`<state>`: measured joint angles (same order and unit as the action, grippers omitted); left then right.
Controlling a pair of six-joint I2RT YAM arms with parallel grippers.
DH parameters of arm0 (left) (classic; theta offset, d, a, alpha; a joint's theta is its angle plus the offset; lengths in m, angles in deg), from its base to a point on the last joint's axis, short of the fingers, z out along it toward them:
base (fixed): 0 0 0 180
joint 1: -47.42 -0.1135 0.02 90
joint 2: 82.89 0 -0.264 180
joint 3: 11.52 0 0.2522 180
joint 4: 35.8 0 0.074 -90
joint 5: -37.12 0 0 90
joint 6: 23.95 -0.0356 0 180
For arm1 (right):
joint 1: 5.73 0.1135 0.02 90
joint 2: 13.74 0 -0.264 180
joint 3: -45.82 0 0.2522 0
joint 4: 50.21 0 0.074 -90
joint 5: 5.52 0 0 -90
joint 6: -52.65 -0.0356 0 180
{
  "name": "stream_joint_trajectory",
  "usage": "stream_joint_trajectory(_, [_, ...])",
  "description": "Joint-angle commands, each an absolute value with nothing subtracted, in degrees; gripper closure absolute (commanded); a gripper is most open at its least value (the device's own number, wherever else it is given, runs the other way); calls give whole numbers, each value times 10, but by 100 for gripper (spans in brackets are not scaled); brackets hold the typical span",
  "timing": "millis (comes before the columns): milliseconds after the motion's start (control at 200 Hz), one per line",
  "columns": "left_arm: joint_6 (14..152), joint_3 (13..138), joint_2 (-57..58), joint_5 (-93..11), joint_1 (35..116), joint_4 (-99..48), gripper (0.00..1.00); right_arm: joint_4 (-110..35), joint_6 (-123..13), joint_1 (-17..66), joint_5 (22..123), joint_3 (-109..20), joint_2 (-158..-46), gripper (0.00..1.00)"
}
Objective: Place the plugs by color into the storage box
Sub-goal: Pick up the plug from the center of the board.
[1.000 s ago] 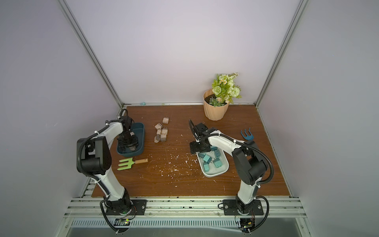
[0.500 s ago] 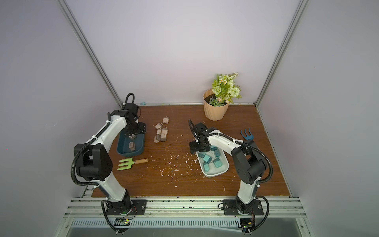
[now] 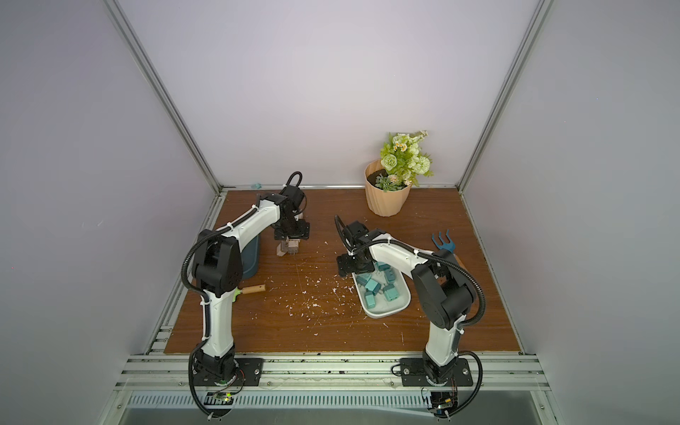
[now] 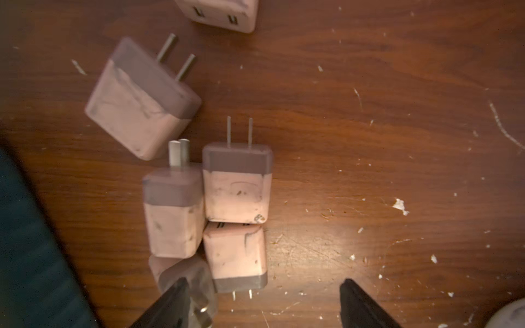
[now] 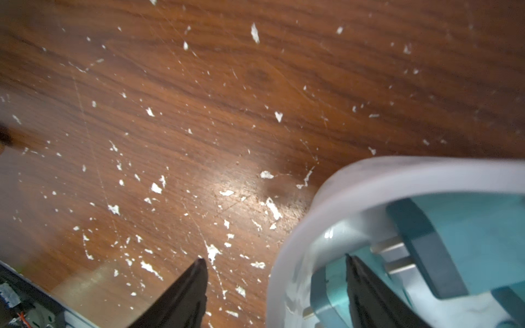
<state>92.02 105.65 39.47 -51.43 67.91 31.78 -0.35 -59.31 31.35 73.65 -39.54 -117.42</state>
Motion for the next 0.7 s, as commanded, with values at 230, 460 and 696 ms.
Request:
stream_joint_trajectory(230, [932,1048,408,-530,679,327,23,11,-602,317,746,-384,-1172,20])
stream_joint_trajectory(460, [929,1010,405,-508,679,305,31,13,-603,317,745,-390,-1178,20])
stream_joint_trajectory(696, [927,963,389,-507,679,283,38,17,-600,318,742,-398,-1184,20])
